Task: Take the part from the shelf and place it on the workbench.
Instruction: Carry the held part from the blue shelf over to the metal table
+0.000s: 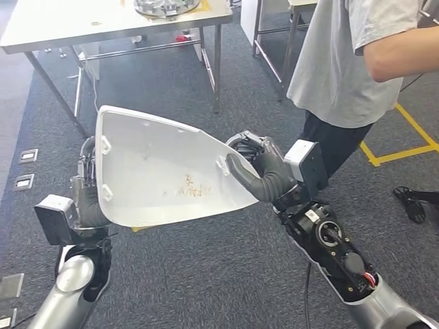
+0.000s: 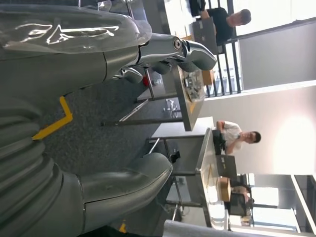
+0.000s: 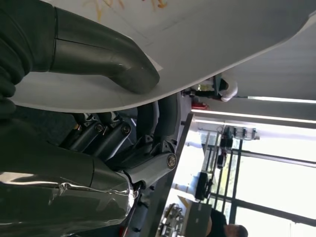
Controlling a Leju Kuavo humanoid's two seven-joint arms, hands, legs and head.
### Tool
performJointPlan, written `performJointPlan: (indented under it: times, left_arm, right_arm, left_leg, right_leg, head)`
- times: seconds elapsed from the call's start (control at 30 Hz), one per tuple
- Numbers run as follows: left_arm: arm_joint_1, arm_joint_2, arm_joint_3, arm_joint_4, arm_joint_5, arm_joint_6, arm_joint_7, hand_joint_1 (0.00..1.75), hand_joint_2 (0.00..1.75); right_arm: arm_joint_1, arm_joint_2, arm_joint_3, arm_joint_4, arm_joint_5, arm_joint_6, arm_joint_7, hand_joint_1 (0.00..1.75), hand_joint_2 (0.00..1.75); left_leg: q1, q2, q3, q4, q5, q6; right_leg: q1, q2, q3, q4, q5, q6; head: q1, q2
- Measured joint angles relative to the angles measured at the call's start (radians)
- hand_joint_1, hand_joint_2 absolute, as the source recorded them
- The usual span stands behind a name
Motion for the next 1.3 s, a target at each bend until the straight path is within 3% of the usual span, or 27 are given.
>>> performJointPlan:
  times: [0.07, 0.13, 0.17, 0.2, 0.27, 0.33, 0.43, 0.5, 0.57, 0.63, 0.67, 0.9, 1.03, 1.07, 1.3]
  left_arm:
    - [-0.002, 0.0, 0.0, 0.0, 0.0, 0.004, 0.002, 0.0, 1.75]
    - [-0.003, 0.0, 0.0, 0.0, -0.002, 0.011, 0.003, 0.0, 1.75]
    - [-0.002, 0.0, 0.0, 0.0, -0.005, 0.017, 0.003, 0.0, 1.75]
    - [-0.003, 0.0, 0.0, 0.0, -0.009, 0.023, 0.003, 0.0, 1.75]
    - [-0.004, 0.0, 0.0, 0.0, -0.012, 0.032, 0.004, 0.0, 1.75]
    - [-0.007, -0.001, 0.0, 0.0, -0.004, 0.028, 0.007, 0.0, 1.75]
    - [-0.01, -0.002, 0.0, 0.0, 0.009, 0.019, 0.013, 0.0, 1.75]
    - [-0.013, -0.002, 0.0, 0.0, 0.011, 0.014, 0.014, 0.0, 1.75]
    - [-0.016, -0.004, 0.0, 0.0, 0.01, 0.007, 0.013, 0.0, 1.75]
    - [-0.016, -0.005, 0.0, 0.0, 0.009, 0.001, 0.011, 0.0, 1.75]
    - [-0.016, -0.004, 0.0, 0.0, 0.009, -0.002, 0.01, 0.0, 1.75]
    - [-0.015, -0.004, 0.0, 0.0, 0.013, -0.009, 0.011, 0.0, 1.75]
    - [-0.015, -0.004, 0.0, 0.0, 0.015, -0.011, 0.016, 0.0, 1.75]
    - [-0.015, -0.004, 0.0, 0.0, 0.014, -0.012, 0.019, 0.0, 1.75]
    - [-0.015, -0.004, 0.0, 0.0, 0.002, -0.025, 0.025, 0.0, 1.75]
  right_arm:
    - [0.003, 0.001, -0.001, -0.002, 0.002, -0.001, 0.002, 1.75, 1.75]
    - [0.007, 0.001, -0.002, -0.004, 0.005, 0.0, 0.004, 1.75, 1.75]
    - [0.009, 0.001, -0.002, -0.004, 0.007, 0.001, 0.005, 1.75, 1.75]
    - [0.01, 0.001, -0.002, -0.004, 0.01, 0.001, 0.007, 1.75, 1.75]
    - [0.01, 0.001, -0.002, -0.005, 0.012, 0.002, 0.01, 1.75, 1.75]
    - [0.009, 0.001, -0.002, -0.006, 0.012, 0.002, 0.012, 1.75, 1.75]
    - [0.006, 0.001, -0.002, -0.01, 0.011, 0.005, 0.017, 1.75, 1.75]
    - [0.006, 0.001, -0.003, -0.013, 0.01, 0.006, 0.019, 1.75, 1.75]
    - [0.005, 0.001, -0.005, -0.014, 0.009, 0.007, 0.023, 1.75, 1.75]
    - [0.005, 0.001, -0.006, -0.014, 0.009, 0.007, 0.025, 1.75, 1.75]
    - [0.005, 0.001, -0.005, -0.014, 0.009, 0.007, 0.025, 1.75, 1.75]
    - [0.005, 0.001, -0.004, -0.014, 0.009, 0.006, 0.026, 1.75, 1.75]
    - [0.005, 0.001, -0.004, -0.013, 0.016, 0.004, 0.031, 1.75, 1.75]
    - [0.005, 0.001, -0.003, -0.013, 0.024, 0.0, 0.032, 1.75, 1.75]
    - [0.004, 0.001, -0.001, -0.013, 0.076, -0.038, 0.032, 1.75, 1.75]
  left_leg:
    - [-0.002, 0.063, -0.055, 0.115, -0.059, -0.008]
    - [0.001, 0.085, -0.126, 0.255, -0.112, -0.013]
    - [0.003, 0.087, -0.141, 0.283, -0.115, -0.014]
    - [0.003, 0.089, -0.134, 0.27, -0.099, -0.013]
    - [0.003, 0.098, -0.059, 0.13, -0.032, -0.01]
    - [-0.001, 0.109, 0.013, -0.001, 0.009, -0.001]
    - [-0.006, 0.106, 0.029, -0.034, 0.011, 0.017]
    - [-0.006, 0.103, 0.032, -0.035, 0.01, 0.026]
    - [-0.007, 0.101, 0.037, -0.035, 0.007, 0.029]
    - [-0.013, 0.098, 0.038, -0.032, 0.004, 0.03]
    - [-0.014, 0.098, 0.038, -0.032, 0.003, 0.031]
    - [-0.016, 0.098, 0.037, -0.03, 0.001, 0.035]
    - [-0.017, 0.098, 0.036, -0.029, 0.0, 0.037]
    - [-0.017, 0.098, 0.036, -0.029, 0.0, 0.037]
    - [-0.016, 0.099, 0.035, -0.026, -0.001, 0.037]
  right_leg:
    - [0.001, -0.025, 0.004, -0.005, 0.001, -0.005]
    - [0.003, -0.051, 0.003, -0.005, 0.001, -0.007]
    - [0.004, -0.065, 0.003, -0.004, 0.0, -0.007]
    - [0.004, -0.077, 0.004, -0.004, -0.001, -0.006]
    - [0.004, -0.094, 0.008, -0.004, -0.004, -0.002]
    - [0.009, -0.104, 0.01, -0.004, -0.009, 0.006]
    - [0.012, -0.114, 0.013, -0.005, -0.012, 0.021]
    - [0.009, -0.102, 0.008, 0.004, -0.024, 0.026]
    - [0.01, -0.083, 0.006, 0.008, -0.028, -0.009]
    - [0.012, -0.079, 0.011, 0.002, -0.019, -0.045]
    - [0.011, -0.079, 0.014, 0.001, -0.021, -0.046]
    - [0.009, -0.079, 0.023, -0.006, -0.016, -0.029]
    - [0.005, -0.079, 0.026, -0.012, -0.018, 0.013]
    - [0.005, -0.079, 0.026, -0.013, -0.018, 0.02]
    - [0.007, -0.079, 0.026, -0.015, -0.017, 0.027]
  head:
    - [-0.014, 0.0]
    - [-0.026, 0.0]
    - [-0.032, 0.0]
    - [-0.037, 0.0]
    - [-0.046, 0.0]
    - [-0.049, 0.0]
    - [-0.042, 0.0]
    - [-0.038, 0.0]
    - [-0.024, 0.0]
    - [-0.013, 0.0]
    - [-0.011, 0.0]
    - [0.005, 0.0]
    - [0.005, 0.0]
    - [0.004, 0.0]
    - [-0.006, 0.0]
